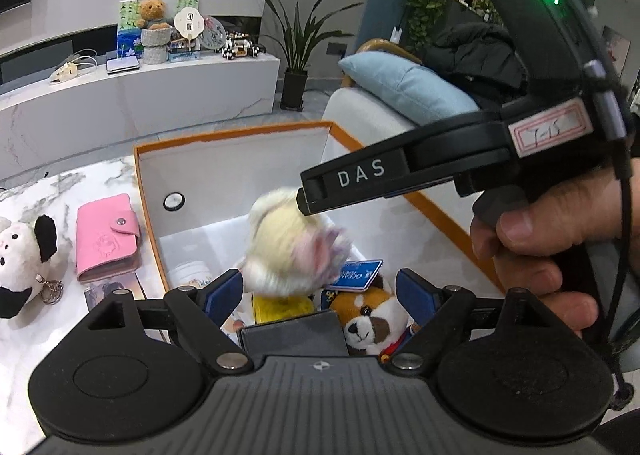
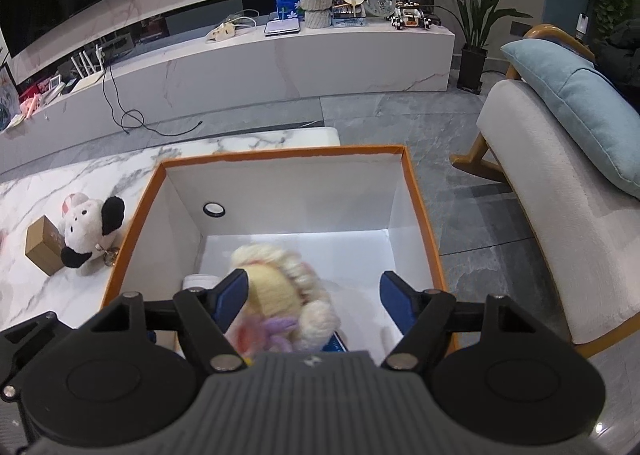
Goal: Organize objects
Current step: 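Open the left tool to drop the case while the right tool releases the bunny into the box, then withdraw both open tools from the box back over the table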
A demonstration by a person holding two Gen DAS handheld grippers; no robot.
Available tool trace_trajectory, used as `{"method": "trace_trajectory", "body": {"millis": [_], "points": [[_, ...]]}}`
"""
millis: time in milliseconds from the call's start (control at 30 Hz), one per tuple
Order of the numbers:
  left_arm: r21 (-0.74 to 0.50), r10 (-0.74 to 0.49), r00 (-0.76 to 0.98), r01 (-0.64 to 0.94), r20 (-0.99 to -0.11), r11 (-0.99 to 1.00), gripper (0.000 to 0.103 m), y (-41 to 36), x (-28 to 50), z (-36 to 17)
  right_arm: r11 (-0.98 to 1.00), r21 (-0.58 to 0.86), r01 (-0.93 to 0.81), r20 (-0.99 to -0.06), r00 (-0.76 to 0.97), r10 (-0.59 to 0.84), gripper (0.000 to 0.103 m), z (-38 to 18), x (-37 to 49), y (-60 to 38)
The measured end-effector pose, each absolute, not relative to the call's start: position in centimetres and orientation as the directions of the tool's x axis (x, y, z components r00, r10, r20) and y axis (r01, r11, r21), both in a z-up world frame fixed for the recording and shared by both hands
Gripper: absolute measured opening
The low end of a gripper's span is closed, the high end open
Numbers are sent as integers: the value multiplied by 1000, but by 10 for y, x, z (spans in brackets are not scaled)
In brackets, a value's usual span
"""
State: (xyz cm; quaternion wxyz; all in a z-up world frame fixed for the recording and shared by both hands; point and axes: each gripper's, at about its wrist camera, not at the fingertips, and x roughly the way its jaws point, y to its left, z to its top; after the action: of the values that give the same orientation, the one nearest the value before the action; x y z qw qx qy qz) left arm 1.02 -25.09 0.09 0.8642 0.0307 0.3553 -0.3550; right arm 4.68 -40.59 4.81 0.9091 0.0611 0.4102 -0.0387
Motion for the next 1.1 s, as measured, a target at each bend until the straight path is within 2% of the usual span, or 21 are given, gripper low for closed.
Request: {"method": "trace_trajectory", "body": {"millis": [500,867,1100], "points": [[-179,-588,547,624,-596,761,99,-215,9,22,989,95,113,-738,675,-7,74,53,45,-399],[-112,-510,608,571,-608,813,99,-159,11,32,993,93,71,-731,682,20,74,58,50,-375],[-115,-458,628,508,-629,854,99,-125,17,28,994,102,42,-719,693,45,75,65,55,-351]]}}
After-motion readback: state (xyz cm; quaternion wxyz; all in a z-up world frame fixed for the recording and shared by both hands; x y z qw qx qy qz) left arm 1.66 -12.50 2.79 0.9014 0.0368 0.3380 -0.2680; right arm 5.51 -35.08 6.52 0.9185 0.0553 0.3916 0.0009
